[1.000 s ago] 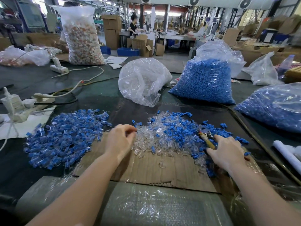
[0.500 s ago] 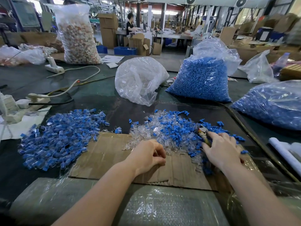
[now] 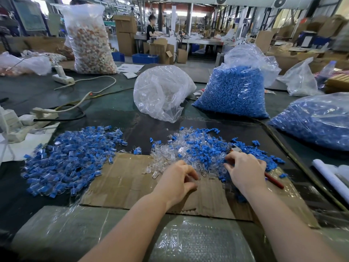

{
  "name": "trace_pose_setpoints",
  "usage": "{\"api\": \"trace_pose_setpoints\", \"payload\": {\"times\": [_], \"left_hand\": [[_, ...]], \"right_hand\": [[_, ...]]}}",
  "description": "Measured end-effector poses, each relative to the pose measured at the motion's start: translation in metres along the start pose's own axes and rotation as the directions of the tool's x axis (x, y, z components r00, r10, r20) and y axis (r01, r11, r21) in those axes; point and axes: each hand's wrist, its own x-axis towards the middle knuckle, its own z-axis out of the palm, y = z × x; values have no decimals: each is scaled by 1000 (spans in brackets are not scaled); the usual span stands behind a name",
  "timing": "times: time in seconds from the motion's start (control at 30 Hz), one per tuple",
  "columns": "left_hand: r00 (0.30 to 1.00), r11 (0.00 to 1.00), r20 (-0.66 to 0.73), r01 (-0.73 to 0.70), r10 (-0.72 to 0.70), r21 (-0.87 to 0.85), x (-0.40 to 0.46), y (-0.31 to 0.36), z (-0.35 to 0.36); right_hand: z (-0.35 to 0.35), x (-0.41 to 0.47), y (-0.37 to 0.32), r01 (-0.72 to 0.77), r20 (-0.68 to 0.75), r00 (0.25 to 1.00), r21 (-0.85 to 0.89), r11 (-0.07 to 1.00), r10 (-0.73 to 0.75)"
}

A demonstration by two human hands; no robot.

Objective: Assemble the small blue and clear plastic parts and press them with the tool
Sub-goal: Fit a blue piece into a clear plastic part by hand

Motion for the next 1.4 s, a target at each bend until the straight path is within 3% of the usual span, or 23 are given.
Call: {"api": "trace_pose_setpoints", "payload": {"times": [0.37, 0.83, 1.0, 1.27, 1.4], "left_hand": [[988, 994, -144, 37, -52, -104, -4, -2, 20], [975, 997, -221, -4, -12, -74, -6, -6, 23], [963, 991, -262, 32, -66, -132, -7, -4, 22], [956, 995, -293, 9, -37, -99, -9, -5, 21], [952, 993, -306, -12, -26, -119, -10, -2, 20]], "right_hand": [[9, -2, -3, -26, -62, 998, 56, 998, 30], [13, -4, -7, -18, -111, 994, 50, 999, 23], [14, -5, -8, 31, -206, 978, 71, 997, -16], [15, -9, -11, 21, -161, 987, 40, 999, -15], [11, -11, -16, 107, -211, 974, 139, 984, -76]]}}
